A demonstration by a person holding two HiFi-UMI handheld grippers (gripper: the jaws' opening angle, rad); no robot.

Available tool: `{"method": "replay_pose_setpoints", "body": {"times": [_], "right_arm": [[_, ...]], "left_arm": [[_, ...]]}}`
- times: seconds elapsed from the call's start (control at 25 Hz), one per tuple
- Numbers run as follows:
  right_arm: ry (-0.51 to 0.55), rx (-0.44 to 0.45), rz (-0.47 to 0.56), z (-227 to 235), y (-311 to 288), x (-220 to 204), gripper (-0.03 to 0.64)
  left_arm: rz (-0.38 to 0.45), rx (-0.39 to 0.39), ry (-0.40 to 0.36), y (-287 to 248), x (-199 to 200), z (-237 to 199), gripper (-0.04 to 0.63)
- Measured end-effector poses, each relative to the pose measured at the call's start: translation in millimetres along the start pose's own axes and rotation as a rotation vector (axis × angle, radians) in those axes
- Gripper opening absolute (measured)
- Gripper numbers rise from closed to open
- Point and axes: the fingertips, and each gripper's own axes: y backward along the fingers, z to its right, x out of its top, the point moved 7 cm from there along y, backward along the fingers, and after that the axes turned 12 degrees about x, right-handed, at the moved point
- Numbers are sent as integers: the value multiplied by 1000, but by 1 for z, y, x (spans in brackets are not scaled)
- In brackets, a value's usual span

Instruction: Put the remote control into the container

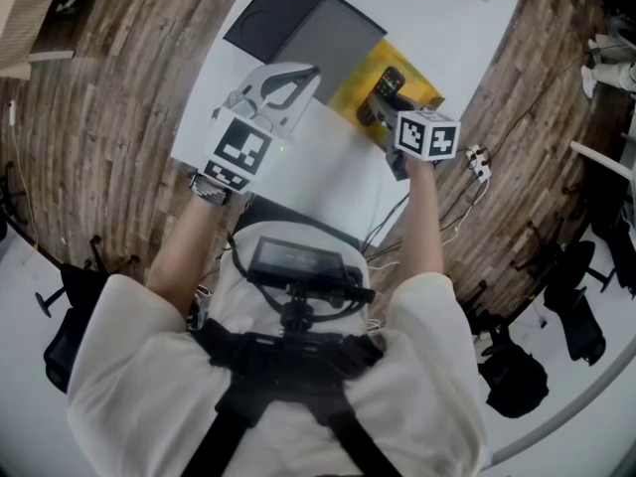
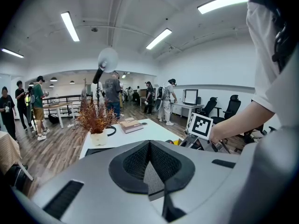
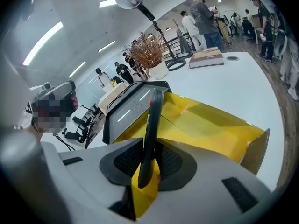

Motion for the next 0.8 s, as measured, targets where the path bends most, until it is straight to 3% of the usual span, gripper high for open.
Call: {"method": "replay_pose_setpoints", "body": {"times": [0.8], "right_arm": [[2, -3, -7, 10, -12, 6, 81]], "left_arm": [[-17, -10, 10, 3, -7, 8, 11]]}}
